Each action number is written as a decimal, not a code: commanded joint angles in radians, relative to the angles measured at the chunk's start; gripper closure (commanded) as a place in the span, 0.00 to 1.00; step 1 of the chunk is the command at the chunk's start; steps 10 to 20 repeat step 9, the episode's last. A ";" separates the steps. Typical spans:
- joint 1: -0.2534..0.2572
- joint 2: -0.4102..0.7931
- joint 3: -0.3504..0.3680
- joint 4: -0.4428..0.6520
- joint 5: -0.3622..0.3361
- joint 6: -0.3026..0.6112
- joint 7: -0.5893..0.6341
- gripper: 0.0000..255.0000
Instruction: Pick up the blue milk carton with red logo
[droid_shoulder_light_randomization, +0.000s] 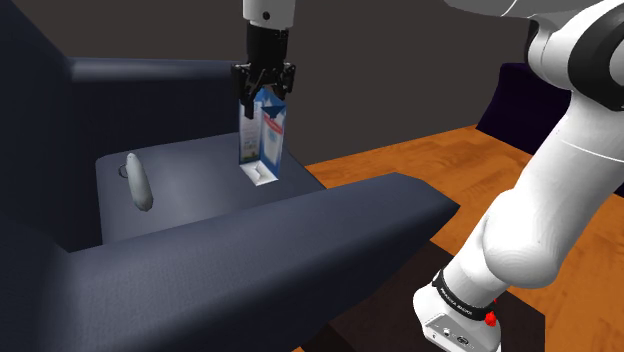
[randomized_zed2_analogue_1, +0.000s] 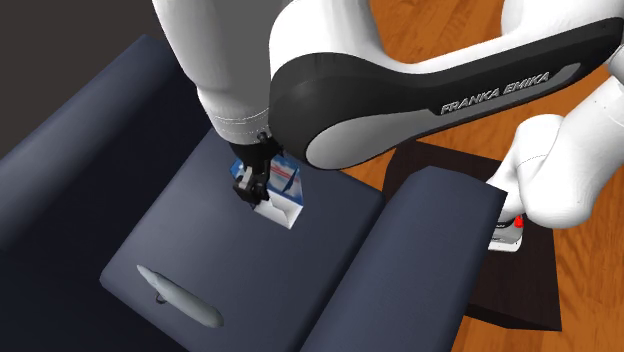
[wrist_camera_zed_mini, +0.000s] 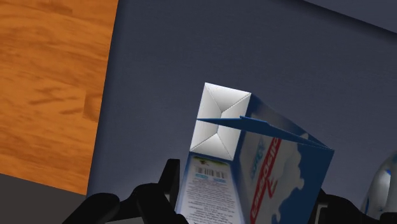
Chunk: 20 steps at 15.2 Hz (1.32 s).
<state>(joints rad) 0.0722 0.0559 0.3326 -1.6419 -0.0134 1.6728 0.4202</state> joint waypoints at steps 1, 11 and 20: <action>0.000 0.002 0.000 0.035 -0.001 -0.031 0.000 1.00; 0.004 0.022 0.002 0.142 -0.007 -0.120 0.004 1.00; 0.004 0.022 0.002 0.142 -0.007 -0.120 0.004 1.00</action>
